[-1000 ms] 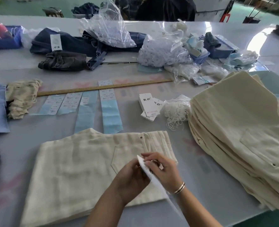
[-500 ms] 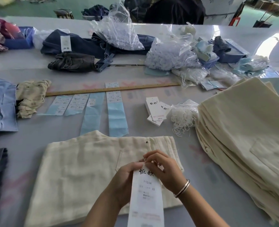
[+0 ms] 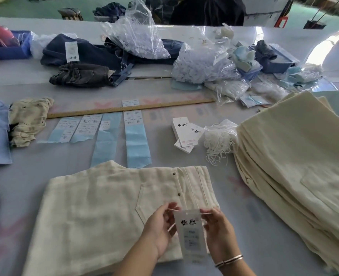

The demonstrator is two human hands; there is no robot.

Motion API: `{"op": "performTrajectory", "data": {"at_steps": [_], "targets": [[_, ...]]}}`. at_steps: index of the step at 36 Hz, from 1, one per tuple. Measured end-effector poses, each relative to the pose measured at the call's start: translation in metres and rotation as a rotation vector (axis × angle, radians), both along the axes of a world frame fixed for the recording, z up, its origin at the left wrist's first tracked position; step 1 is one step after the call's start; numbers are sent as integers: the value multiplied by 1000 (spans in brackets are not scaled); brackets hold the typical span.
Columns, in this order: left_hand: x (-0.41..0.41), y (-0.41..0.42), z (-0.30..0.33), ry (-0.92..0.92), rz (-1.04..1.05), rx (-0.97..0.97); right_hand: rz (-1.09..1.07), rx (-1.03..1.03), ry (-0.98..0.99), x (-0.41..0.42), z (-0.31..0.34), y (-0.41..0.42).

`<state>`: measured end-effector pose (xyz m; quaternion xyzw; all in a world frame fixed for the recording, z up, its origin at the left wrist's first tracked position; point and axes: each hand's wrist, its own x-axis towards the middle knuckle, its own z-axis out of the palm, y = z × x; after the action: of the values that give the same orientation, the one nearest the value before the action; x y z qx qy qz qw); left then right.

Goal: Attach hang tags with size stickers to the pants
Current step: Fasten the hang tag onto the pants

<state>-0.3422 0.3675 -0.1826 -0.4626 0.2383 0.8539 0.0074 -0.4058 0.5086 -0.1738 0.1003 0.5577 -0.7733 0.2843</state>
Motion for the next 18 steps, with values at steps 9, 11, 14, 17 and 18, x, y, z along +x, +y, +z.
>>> {"op": "performTrajectory", "data": {"at_steps": [9,11,14,17,18], "targets": [[-24,15,-12,-74,-626,-1080,-13,307,-231,-17,-32,25],[-35,18,-16,-51,-811,-1324,62,460,-161,-23,-32,24],[-53,23,-19,-10,-951,-1554,145,645,51,-33,-29,16],[-66,29,-24,10,-942,-1660,174,771,169,-43,-26,9],[-68,31,-25,13,-934,-1673,186,798,180,-45,-25,9]]}}
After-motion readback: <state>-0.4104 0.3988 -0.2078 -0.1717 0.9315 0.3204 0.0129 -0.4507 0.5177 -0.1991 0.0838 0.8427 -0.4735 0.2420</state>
